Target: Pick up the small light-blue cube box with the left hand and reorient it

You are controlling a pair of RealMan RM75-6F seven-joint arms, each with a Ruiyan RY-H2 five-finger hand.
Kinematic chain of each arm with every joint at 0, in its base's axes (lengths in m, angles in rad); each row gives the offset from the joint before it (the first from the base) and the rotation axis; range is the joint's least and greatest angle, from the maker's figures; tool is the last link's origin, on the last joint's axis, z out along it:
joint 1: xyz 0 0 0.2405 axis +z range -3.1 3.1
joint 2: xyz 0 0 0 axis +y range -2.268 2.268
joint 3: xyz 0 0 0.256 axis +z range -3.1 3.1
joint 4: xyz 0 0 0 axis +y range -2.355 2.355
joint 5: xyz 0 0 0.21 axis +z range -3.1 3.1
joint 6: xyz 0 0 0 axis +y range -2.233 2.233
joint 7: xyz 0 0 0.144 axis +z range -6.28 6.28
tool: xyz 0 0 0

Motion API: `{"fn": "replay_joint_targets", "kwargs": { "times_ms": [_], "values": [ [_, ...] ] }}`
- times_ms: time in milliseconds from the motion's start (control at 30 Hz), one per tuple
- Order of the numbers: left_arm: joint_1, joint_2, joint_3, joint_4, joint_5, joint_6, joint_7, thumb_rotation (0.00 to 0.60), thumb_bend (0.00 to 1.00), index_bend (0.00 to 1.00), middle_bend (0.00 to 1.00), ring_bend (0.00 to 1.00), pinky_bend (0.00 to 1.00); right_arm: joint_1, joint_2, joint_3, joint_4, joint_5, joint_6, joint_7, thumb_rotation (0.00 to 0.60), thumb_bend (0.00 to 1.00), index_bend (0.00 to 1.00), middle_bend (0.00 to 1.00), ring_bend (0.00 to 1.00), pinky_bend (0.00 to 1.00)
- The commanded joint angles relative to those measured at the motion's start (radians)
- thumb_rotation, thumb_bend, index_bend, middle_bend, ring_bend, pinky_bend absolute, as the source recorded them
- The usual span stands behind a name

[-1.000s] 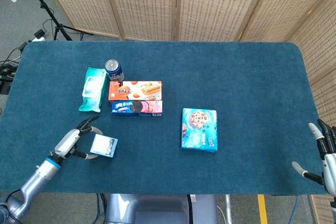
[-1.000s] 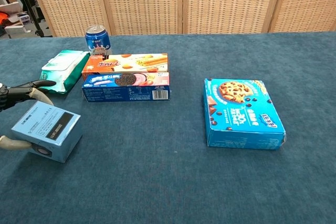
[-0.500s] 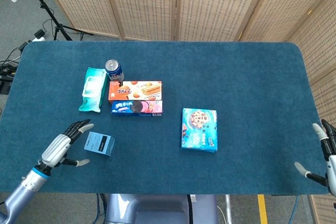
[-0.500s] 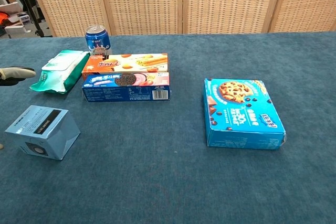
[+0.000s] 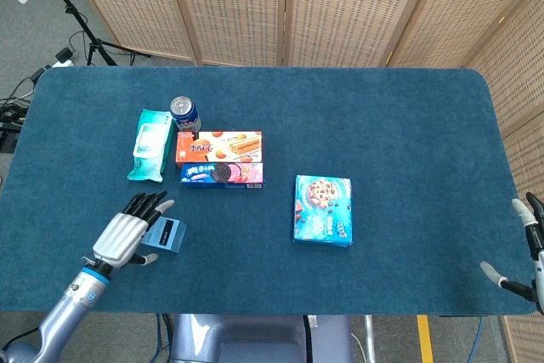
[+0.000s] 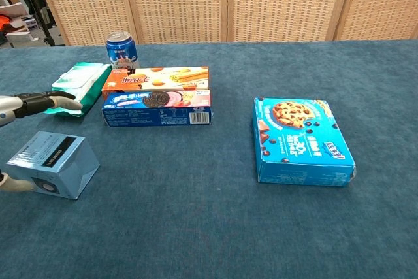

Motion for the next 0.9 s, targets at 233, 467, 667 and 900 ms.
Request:
{"fn": "replay_joint_targets", "kwargs": {
  "times_ms": [233, 467, 667, 900],
  "values": [
    [-0.040, -0.022, -0.056, -0.057, -0.163, -0.092, 0.138, 0.600, 0.00, 0.11, 0.03, 0.01, 0.07, 0.001, 0.001, 0.003, 0.002, 0.006, -0.004, 0.007, 0.600, 0.00, 0.00, 0.00, 0.00, 0.00],
    [-0.049, -0.028, -0.055, -0.050, -0.183, -0.099, 0.174, 0.600, 0.01, 0.27, 0.28, 0.20, 0.22, 0.004, 0.000, 0.002, 0.002, 0.005, -0.009, 0.003, 0.600, 0.00, 0.00, 0.00, 0.00, 0.00],
    [-0.050, -0.023, -0.062, -0.057, -0.207, -0.089, 0.197, 0.600, 0.12, 0.44, 0.43, 0.32, 0.28, 0.003, 0.000, 0.003, 0.002, 0.006, -0.009, 0.005, 0.600, 0.00, 0.00, 0.00, 0.00, 0.00],
    [-0.021, 0.018, -0.067, -0.043, -0.121, -0.049, 0.013, 0.600, 0.12, 0.45, 0.43, 0.33, 0.28, 0.003, -0.001, 0.002, 0.001, 0.002, -0.008, 0.002, 0.600, 0.00, 0.00, 0.00, 0.00, 0.00]
  ]
}}
